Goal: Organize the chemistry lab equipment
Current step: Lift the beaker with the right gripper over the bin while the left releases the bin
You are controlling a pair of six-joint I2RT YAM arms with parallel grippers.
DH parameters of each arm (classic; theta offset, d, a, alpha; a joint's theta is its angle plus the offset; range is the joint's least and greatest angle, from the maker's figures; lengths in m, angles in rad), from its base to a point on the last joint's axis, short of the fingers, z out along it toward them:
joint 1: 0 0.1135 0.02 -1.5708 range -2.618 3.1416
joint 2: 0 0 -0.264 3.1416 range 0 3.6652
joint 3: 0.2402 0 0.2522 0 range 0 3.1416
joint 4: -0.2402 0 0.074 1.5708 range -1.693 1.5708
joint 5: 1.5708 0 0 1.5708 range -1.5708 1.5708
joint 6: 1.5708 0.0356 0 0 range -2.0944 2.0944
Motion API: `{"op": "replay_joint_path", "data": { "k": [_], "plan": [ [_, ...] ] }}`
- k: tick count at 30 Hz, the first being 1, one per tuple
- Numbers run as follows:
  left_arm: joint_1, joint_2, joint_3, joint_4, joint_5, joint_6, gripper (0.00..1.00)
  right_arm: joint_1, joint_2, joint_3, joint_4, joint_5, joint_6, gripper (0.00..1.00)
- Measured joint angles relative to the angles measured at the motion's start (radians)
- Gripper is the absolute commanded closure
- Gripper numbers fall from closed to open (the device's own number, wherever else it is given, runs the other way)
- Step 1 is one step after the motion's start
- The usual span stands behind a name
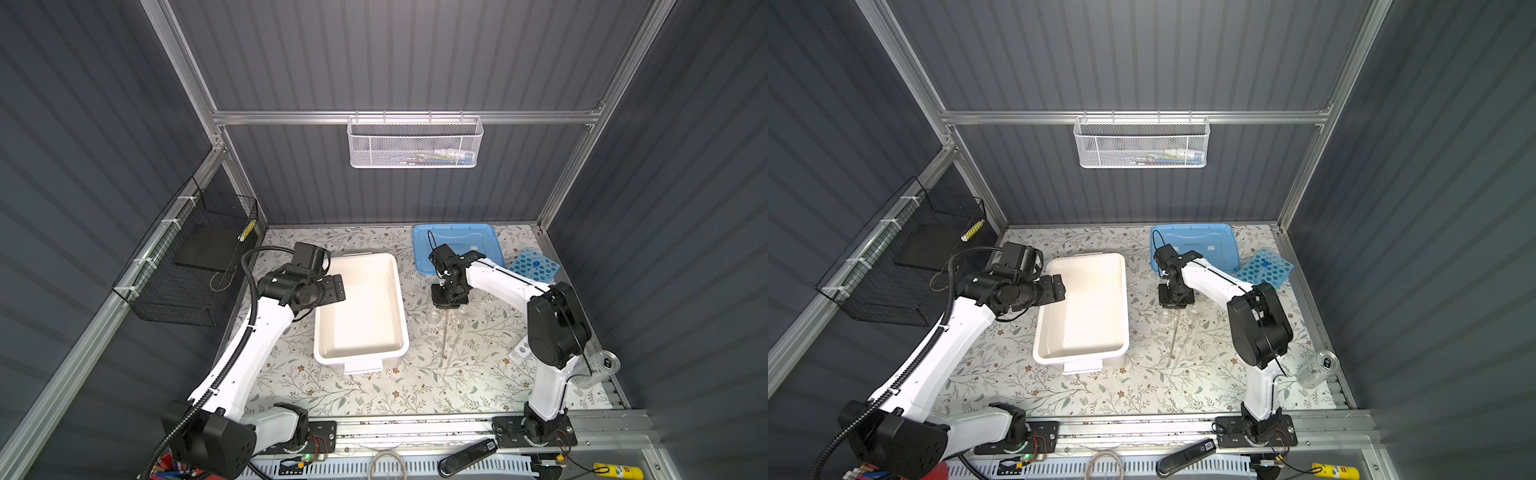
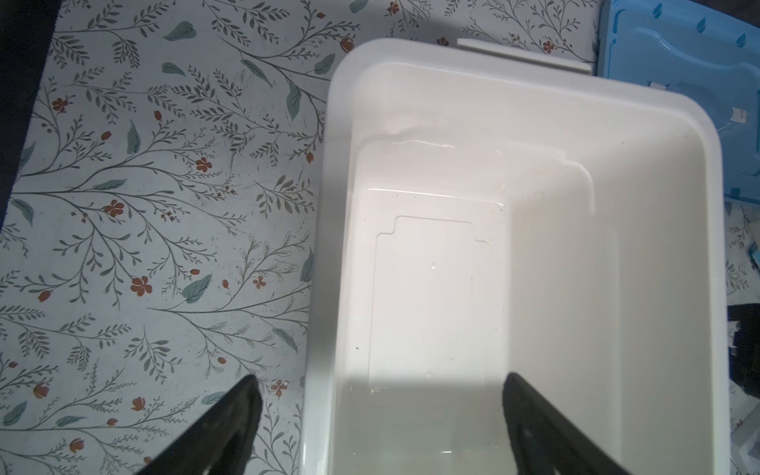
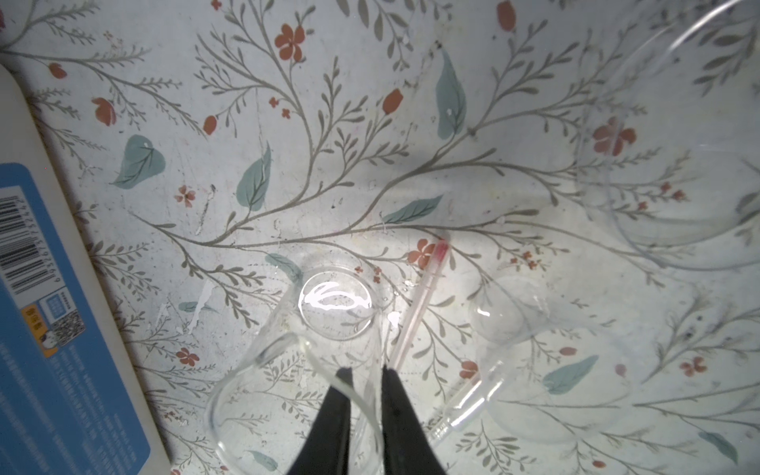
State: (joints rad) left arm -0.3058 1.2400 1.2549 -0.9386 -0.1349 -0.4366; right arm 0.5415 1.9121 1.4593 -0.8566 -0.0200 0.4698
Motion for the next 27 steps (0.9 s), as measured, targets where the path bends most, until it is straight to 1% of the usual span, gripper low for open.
{"op": "replay_joint_path", "data": {
  "k": [9,20,27],
  "plan": [
    [0.058,0.000,0.001,0.005,0.010,0.023,0.07,0.000,0.011,-0.010,0.016,0.000,0.005,0.89],
    [0.066,0.000,0.001,0.021,0.031,0.031,0.07,0.000,0.000,-0.016,0.018,0.001,0.021,0.97],
    [0.075,0.001,-0.001,0.044,0.038,0.035,0.07,0.001,-0.079,-0.013,0.003,0.001,0.025,1.00]
  ]
}}
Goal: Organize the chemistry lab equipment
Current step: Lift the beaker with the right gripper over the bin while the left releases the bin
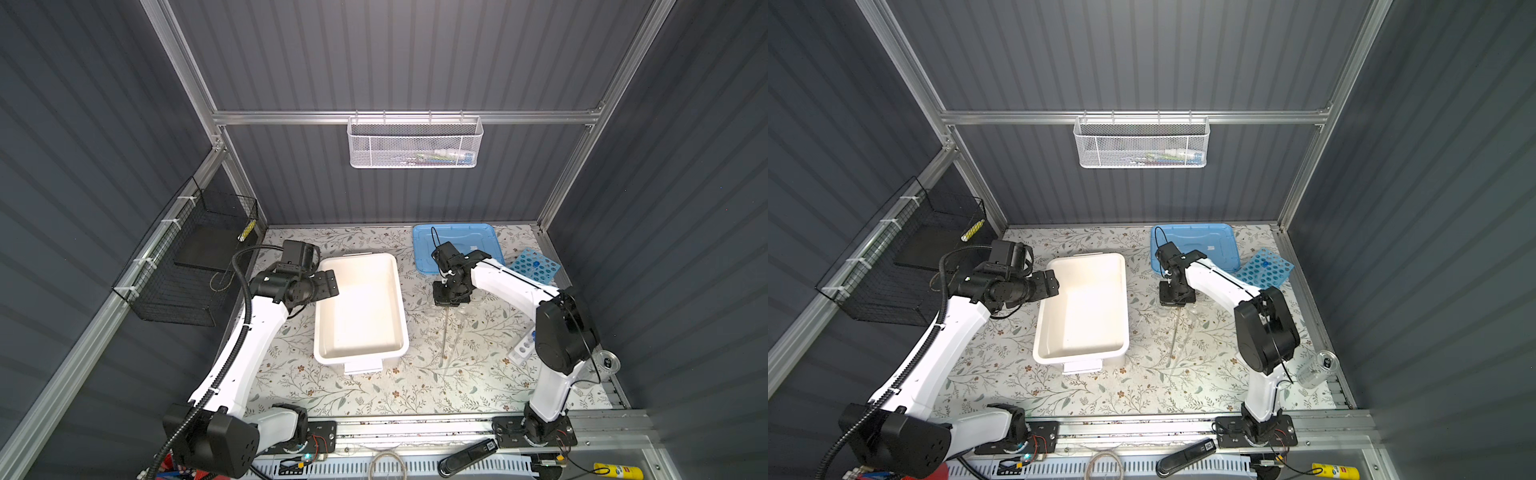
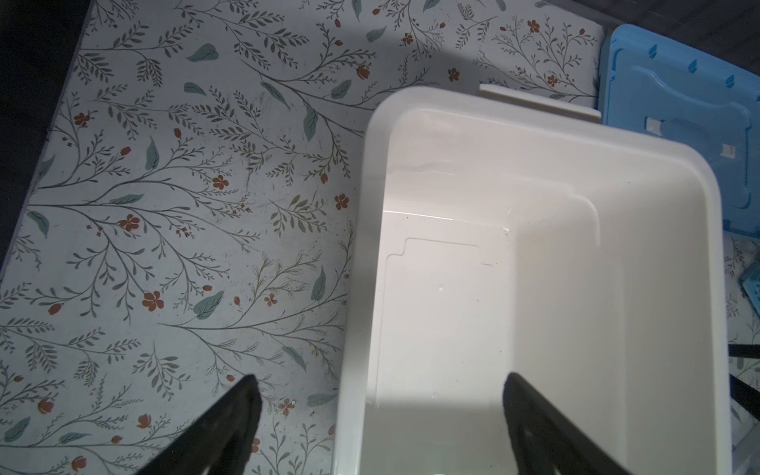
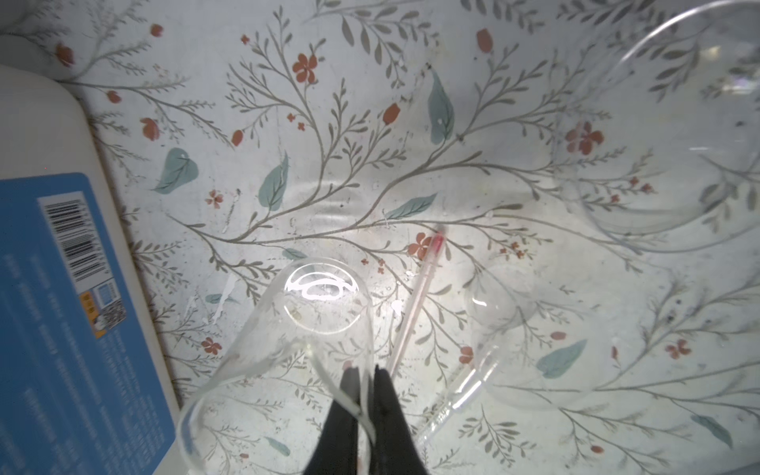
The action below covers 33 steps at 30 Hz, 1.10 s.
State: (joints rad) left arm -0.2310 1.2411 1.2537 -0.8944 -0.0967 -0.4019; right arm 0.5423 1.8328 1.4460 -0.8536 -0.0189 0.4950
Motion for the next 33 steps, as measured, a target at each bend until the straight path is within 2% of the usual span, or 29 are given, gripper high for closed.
{"op": "replay_joint_path", "data": {
  "k": [11,20,28,33],
  "plan": [
    [0.003,0.001,0.000,0.002,0.004,0.003,0.07,0.033,-0.095,0.177,-0.122,0.013,0.002,1.00],
    [0.007,0.006,0.013,-0.001,0.003,0.003,0.07,0.132,-0.098,0.487,-0.264,0.051,0.003,1.00],
    [0.015,-0.002,0.056,-0.012,-0.005,0.002,0.06,0.289,0.104,0.865,-0.373,0.085,0.003,1.00],
    [0.041,-0.032,0.052,-0.029,-0.009,0.002,0.06,0.352,0.255,1.011,-0.395,0.097,0.006,1.00]
  ]
}}
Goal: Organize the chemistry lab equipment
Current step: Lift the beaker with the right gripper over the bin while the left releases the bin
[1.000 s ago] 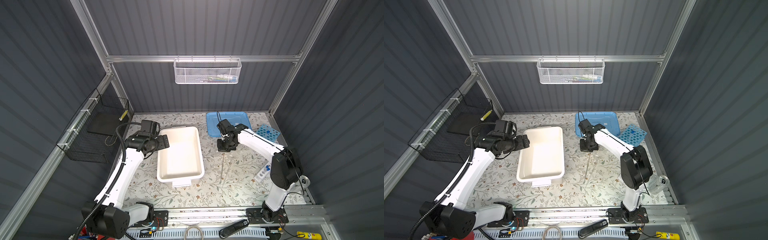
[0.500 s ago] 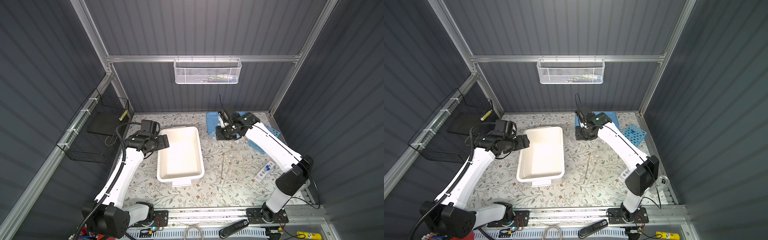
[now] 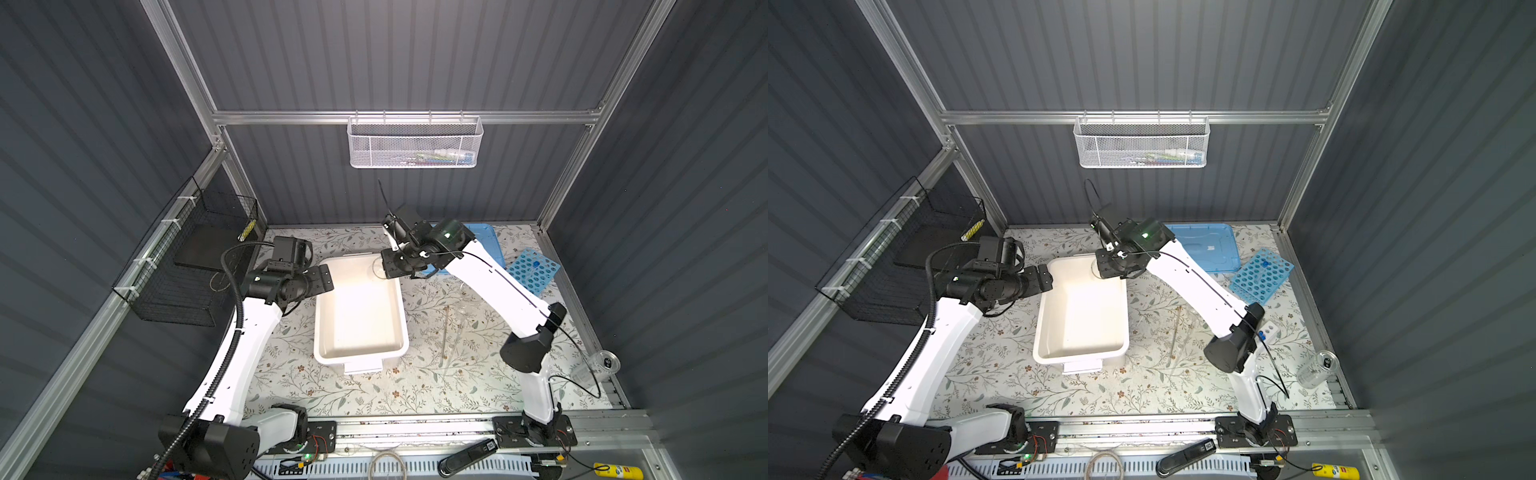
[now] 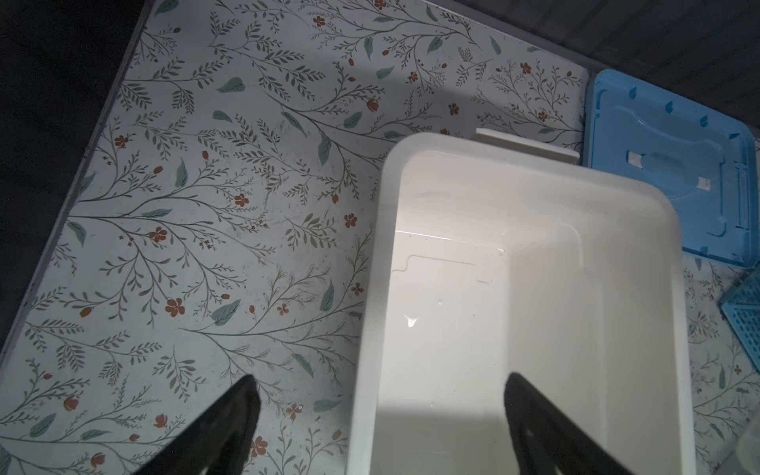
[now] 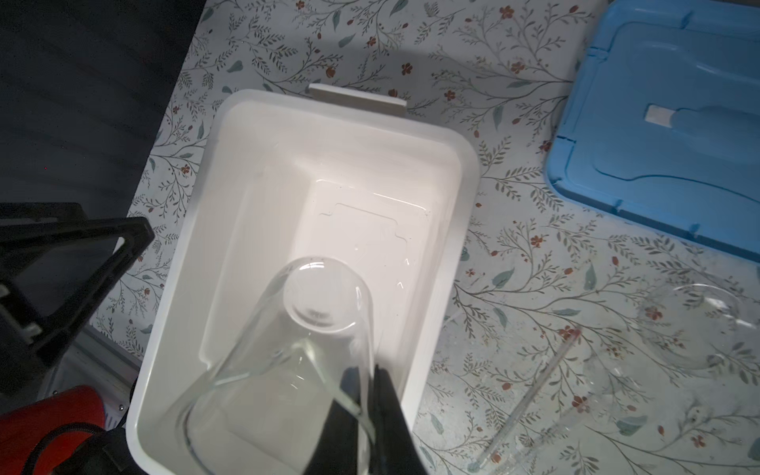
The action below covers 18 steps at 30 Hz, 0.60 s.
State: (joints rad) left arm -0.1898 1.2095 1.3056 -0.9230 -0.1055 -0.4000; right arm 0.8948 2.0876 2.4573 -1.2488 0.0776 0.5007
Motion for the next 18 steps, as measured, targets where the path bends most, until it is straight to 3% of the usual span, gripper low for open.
{"op": "replay_joint_path", "data": {
  "k": [10,18],
  "plan": [
    [0.028,0.031,-0.085,0.046,0.039,0.000,0.10,0.029,0.061,0.005,0.010,-0.002,0.005,1.00],
    [0.028,0.106,-0.124,0.117,0.118,0.000,0.29,0.021,0.048,-0.048,0.019,0.000,0.004,1.00]
  ]
}}
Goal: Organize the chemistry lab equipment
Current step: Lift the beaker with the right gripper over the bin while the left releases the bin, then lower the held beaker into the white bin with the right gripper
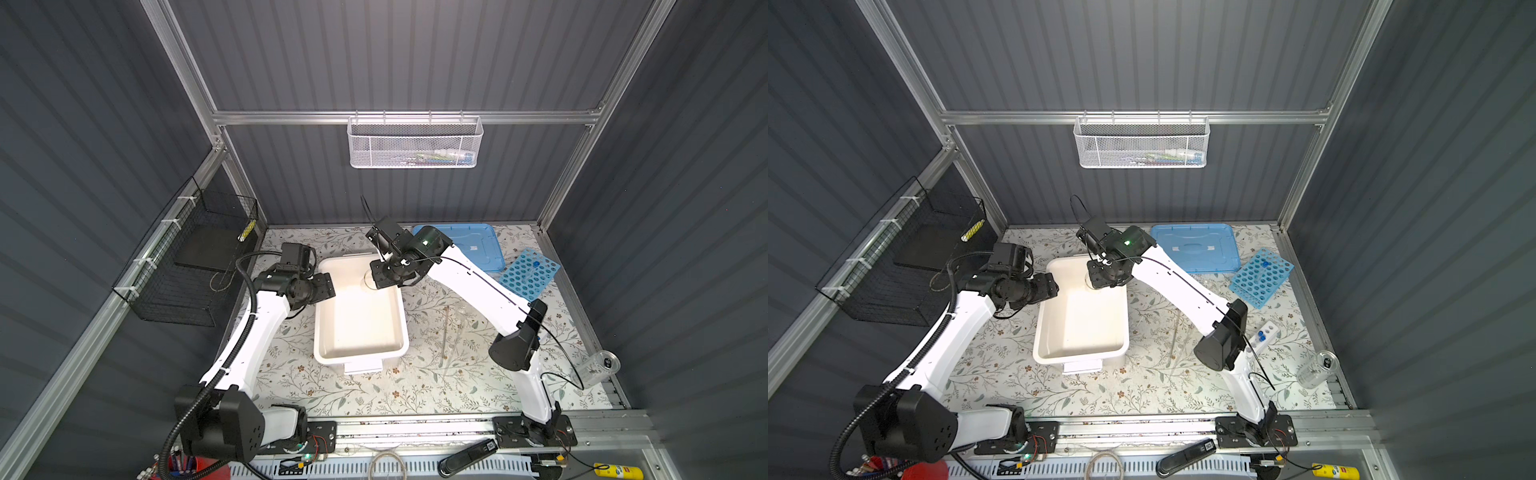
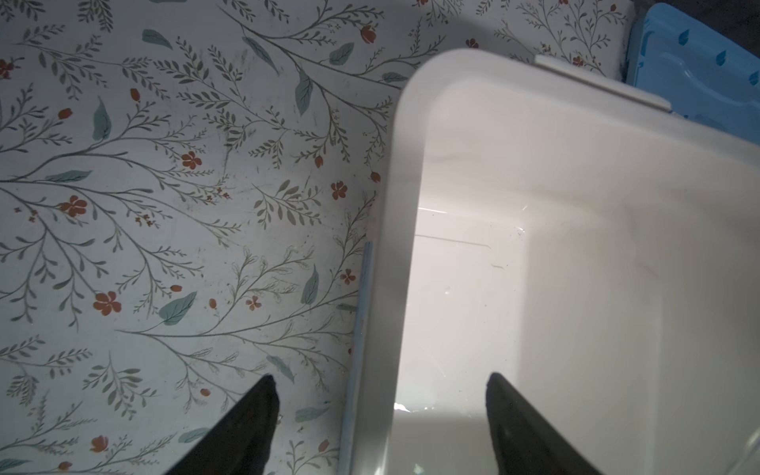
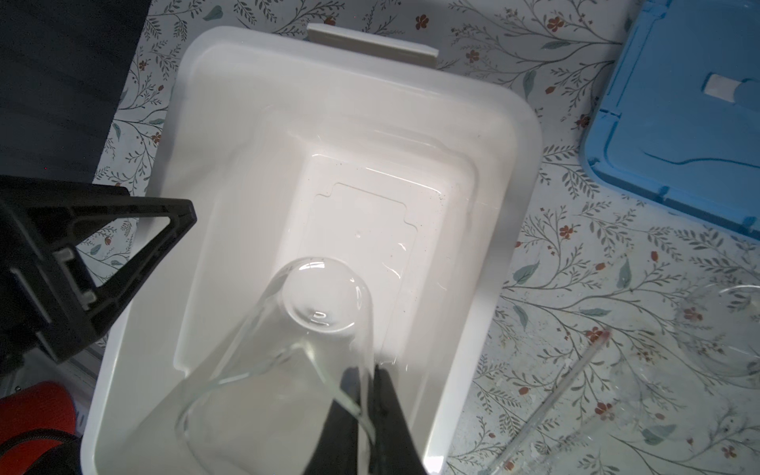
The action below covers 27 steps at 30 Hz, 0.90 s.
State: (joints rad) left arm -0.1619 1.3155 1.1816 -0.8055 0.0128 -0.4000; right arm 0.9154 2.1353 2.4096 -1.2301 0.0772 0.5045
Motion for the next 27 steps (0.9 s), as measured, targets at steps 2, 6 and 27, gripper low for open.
{"op": "replay_joint_path", "data": {
  "k": [2,6,27],
  "plan": [
    [0.000,0.023,0.000,0.010,0.020,0.002,0.36,-0.005,0.000,-0.008,0.003,-0.003,0.000,1.00],
    [0.000,0.064,-0.007,0.028,0.053,0.002,0.48,-0.018,-0.005,-0.031,0.007,-0.006,-0.004,1.00],
    [-0.232,0.119,-0.024,0.066,0.037,-0.118,0.60,-0.098,-0.200,-0.360,0.093,-0.063,-0.019,1.00]
  ]
}}
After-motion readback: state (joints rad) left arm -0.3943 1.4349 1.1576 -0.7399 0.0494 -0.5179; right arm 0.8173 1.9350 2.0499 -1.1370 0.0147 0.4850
